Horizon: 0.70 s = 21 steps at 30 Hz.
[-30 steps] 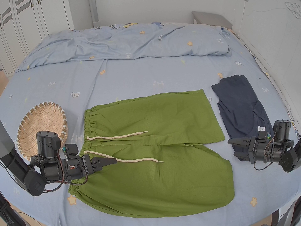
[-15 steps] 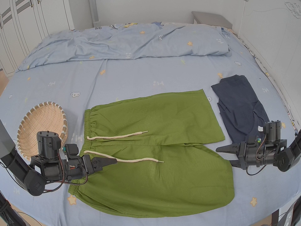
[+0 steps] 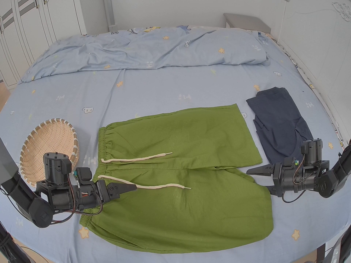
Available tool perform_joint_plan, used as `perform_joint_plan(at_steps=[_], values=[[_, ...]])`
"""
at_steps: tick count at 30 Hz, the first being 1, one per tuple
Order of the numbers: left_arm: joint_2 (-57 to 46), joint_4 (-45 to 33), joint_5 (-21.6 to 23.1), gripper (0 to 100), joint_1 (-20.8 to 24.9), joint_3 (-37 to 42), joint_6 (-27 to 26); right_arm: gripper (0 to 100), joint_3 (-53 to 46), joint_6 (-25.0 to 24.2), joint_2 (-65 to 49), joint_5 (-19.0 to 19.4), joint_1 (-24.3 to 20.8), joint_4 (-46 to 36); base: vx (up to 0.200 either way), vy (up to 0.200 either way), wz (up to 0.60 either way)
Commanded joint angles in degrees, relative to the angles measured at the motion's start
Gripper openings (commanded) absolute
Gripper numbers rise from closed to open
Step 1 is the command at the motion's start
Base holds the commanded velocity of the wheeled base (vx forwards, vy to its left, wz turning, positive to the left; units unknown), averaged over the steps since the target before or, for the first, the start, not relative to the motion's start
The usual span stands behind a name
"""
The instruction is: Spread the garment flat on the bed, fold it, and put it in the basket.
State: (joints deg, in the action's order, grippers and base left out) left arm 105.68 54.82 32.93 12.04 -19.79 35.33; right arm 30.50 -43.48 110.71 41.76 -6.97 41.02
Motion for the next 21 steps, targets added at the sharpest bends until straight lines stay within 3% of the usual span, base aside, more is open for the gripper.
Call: perform_joint_plan(at_steps=[1, 14, 20, 21], values=[[0.7, 0.5, 0.0, 100, 0.0, 0.0, 0.0, 0, 0.3, 0.0, 0.9, 0.0, 0.0, -0.1, 0.000, 0.000, 0.00], [3.7, 3.8, -0.1, 100, -0.1, 0.9, -0.1, 0, 0.3, 0.8, 0.4, -0.1, 3.5, 0.5, 0.000, 0.000, 0.00], [4.8, 3.9, -0.1, 100, -0.2, 1.0, -0.4, 0, -0.8, 4.9, -1.2, -0.8, 3.6, 0.6, 0.000, 0.000, 0.00], [5.1, 4.2, -0.1, 100, -0.2, 1.1, -1.3, 0, -1.8, 8.5, -1.5, -1.0, 3.7, 1.1, 0.000, 0.000, 0.00]])
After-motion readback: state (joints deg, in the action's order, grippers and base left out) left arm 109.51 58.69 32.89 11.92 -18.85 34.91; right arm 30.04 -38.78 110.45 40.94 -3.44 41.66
